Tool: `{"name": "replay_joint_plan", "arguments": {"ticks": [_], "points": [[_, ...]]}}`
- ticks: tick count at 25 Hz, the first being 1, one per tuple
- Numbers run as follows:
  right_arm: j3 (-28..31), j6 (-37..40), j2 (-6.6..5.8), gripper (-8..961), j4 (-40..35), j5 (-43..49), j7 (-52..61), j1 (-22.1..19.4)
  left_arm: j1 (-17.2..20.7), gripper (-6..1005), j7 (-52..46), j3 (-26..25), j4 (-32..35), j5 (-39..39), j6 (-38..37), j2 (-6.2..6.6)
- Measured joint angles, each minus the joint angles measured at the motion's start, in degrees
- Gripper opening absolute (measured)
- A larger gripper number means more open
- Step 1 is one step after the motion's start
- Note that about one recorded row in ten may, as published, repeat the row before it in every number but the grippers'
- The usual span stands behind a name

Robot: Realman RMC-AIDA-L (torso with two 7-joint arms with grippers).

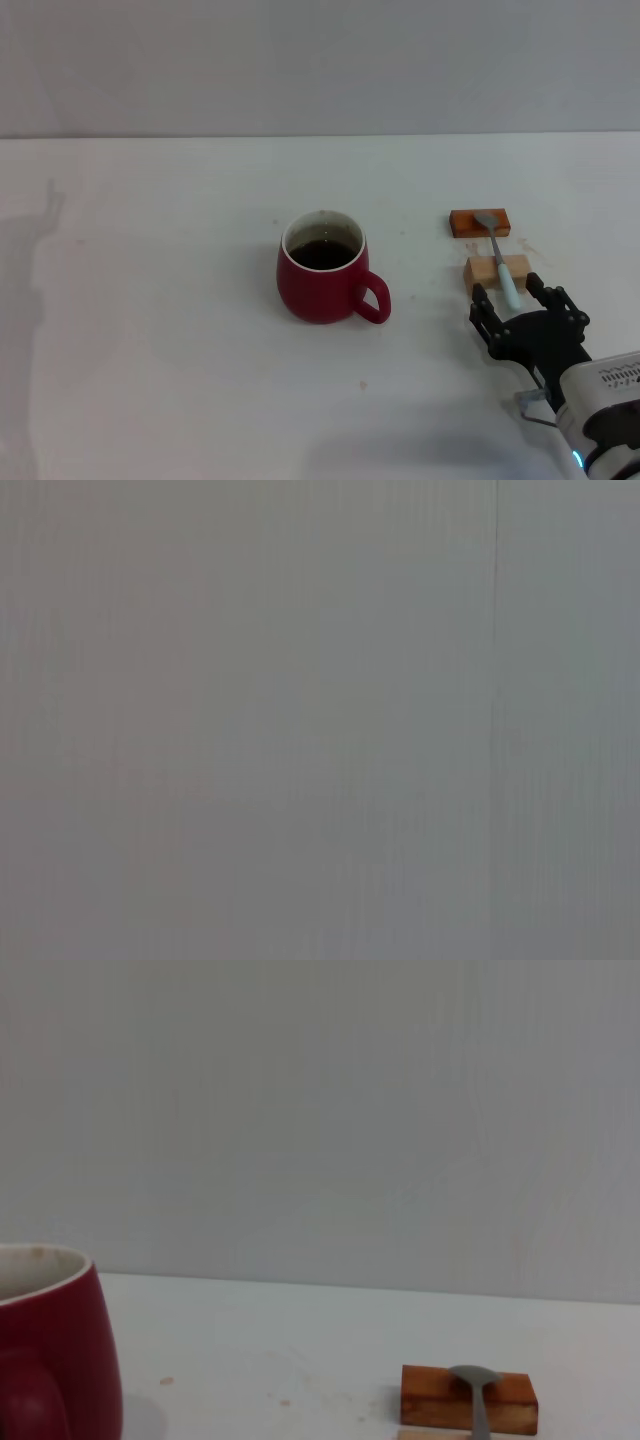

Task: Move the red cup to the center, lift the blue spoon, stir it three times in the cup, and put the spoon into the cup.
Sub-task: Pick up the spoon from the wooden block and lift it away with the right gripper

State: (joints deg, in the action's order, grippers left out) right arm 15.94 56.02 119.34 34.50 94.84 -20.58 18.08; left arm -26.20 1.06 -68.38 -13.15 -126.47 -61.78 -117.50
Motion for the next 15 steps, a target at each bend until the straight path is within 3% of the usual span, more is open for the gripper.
{"name": "replay_joint_plan", "arguments": {"ticks": [15], "points": [[0.68, 0.39, 0.39, 514, -0.06, 0.00, 0.12, -0.01, -0.17, 859, 0.00, -0.04, 0.42, 0.00, 0.00, 0.06]]}}
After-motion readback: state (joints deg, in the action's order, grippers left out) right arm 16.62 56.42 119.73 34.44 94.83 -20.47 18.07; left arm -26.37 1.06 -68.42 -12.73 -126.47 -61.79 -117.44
